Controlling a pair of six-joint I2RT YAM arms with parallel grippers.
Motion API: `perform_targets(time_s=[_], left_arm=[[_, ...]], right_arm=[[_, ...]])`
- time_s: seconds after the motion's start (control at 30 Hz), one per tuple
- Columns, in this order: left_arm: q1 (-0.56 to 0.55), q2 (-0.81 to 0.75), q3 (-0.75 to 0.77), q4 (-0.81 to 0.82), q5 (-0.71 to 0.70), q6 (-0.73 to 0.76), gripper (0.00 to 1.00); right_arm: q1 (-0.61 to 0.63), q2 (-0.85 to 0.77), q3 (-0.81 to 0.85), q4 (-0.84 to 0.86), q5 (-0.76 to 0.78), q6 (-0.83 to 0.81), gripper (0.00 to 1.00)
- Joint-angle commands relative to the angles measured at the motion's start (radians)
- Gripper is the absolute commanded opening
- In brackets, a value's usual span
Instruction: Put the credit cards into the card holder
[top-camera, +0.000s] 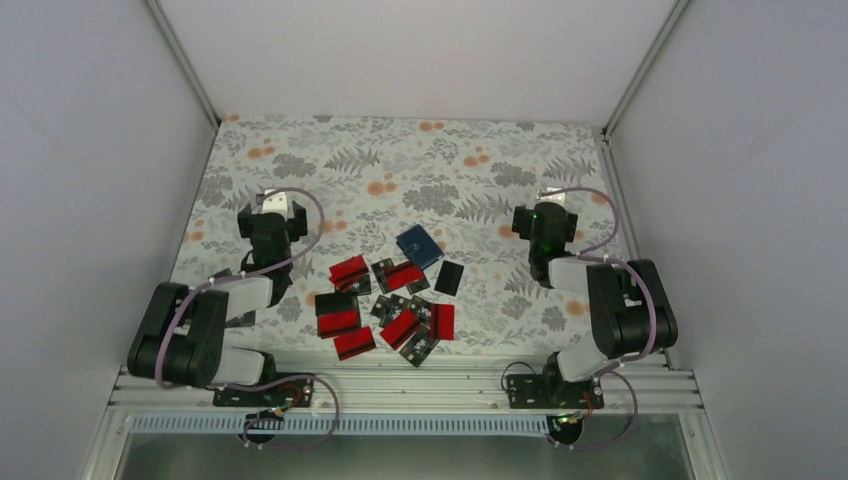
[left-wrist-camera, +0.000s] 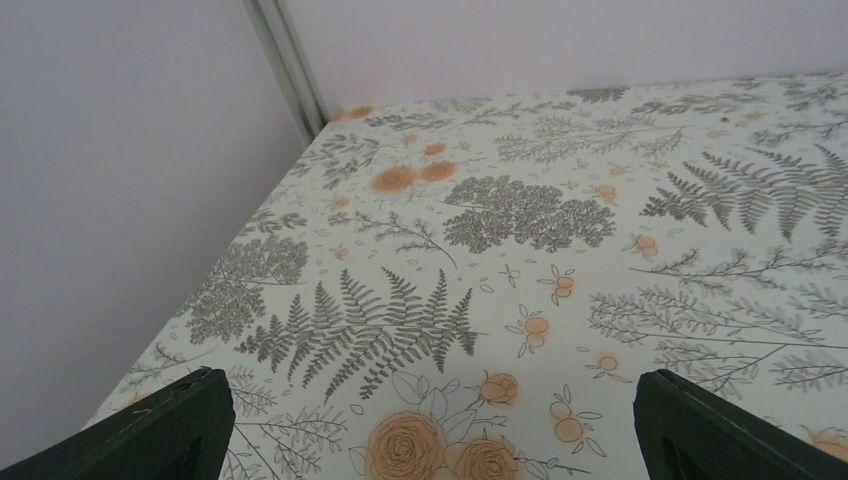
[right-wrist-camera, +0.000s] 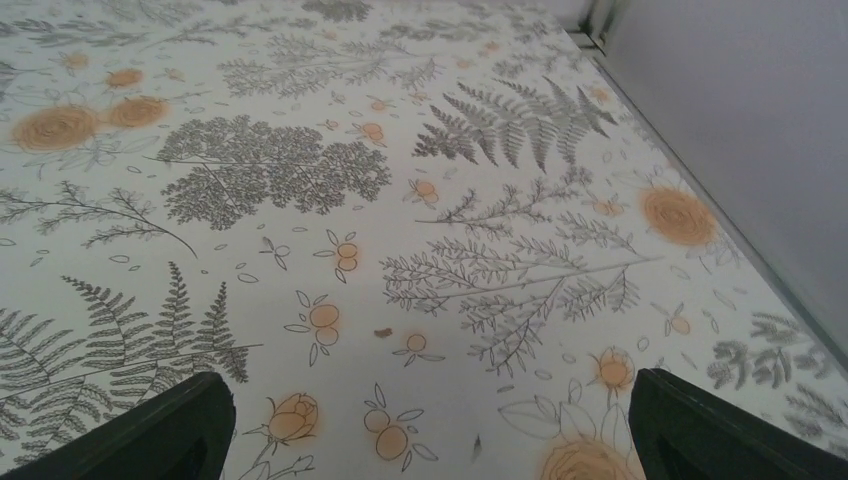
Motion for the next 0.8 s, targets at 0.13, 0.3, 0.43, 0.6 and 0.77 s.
perform_targets(time_s=[0.13,0.3,0.43,0.6,0.77], left_arm=[[0.053,0.158,-0.078,0.442,0.042,0.065,1.00],[0.140,0.200,-0.145,0.569,0.221,0.026,1.00],[0.158,0.228,-0.159,0.639,0.270,0.031,1.00],[0.149,0.212,-0.148,0.595,0.291,0.044,1.00],[0.150,0.215,-0.149,0.596,0.291,0.045,1.00]], right_arm=[[-0.154,-0.009,-0.099,0.400,-0.386,-0.057,1.00],[-0.179,-0.014,-0.231,0.608,-0.536,-0.096,1.00],[-0.182,-0.018,-0.237,0.615,-0.548,-0.096,1.00],[-0.183,-0.019,-0.237,0.615,-0.550,-0.097,1.00],[-0.183,-0.018,-0.238,0.614,-0.552,-0.096,1.00]])
